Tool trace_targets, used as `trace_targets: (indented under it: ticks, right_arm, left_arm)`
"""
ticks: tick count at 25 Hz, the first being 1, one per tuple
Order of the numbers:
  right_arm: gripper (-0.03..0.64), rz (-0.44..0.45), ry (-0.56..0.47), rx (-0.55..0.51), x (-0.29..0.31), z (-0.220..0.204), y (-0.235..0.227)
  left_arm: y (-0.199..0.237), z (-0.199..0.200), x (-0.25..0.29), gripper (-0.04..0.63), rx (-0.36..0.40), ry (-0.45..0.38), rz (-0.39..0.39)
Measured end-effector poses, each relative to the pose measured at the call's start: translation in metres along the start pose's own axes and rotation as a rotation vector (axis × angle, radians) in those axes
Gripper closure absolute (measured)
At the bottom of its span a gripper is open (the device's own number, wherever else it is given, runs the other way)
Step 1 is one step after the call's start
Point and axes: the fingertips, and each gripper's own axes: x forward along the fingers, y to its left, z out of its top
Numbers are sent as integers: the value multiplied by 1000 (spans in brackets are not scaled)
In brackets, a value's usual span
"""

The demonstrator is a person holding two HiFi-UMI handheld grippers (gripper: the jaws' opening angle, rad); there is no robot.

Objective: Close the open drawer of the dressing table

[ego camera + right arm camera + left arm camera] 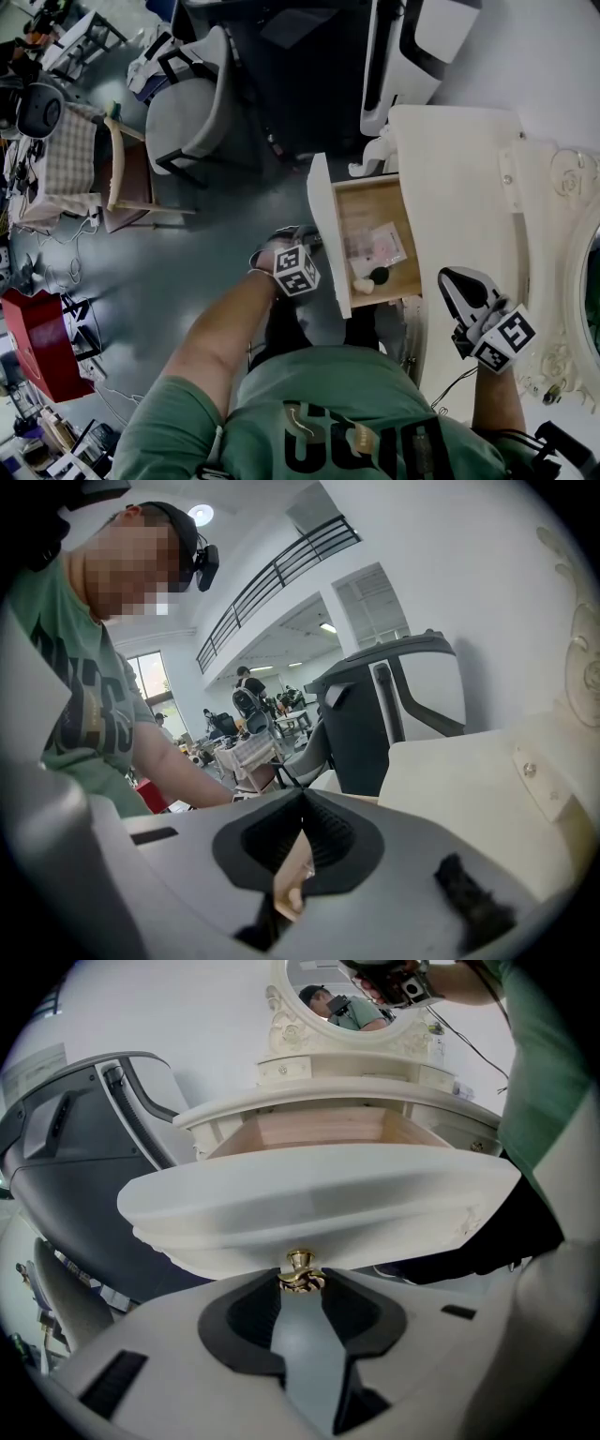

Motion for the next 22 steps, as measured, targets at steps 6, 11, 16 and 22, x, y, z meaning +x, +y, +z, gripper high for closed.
trace_targets:
  ticks: [6,11,16,22]
  right_arm:
    - [606,-5,-9,16,-5,-6,0]
    - [606,-14,-16,19,-9,-7,-2]
    - [606,-22,-20,25,-14,-11,-5]
    - [606,-31,-21,30,-20,-16,-8]
  left_arm:
    - [-2,5,3,454,5,1,-4]
    - [-2,12,6,454,9,0,-6]
    - [-2,19,11,454,12,-3,-8]
    - [-4,27,17,454,20,-4,-12]
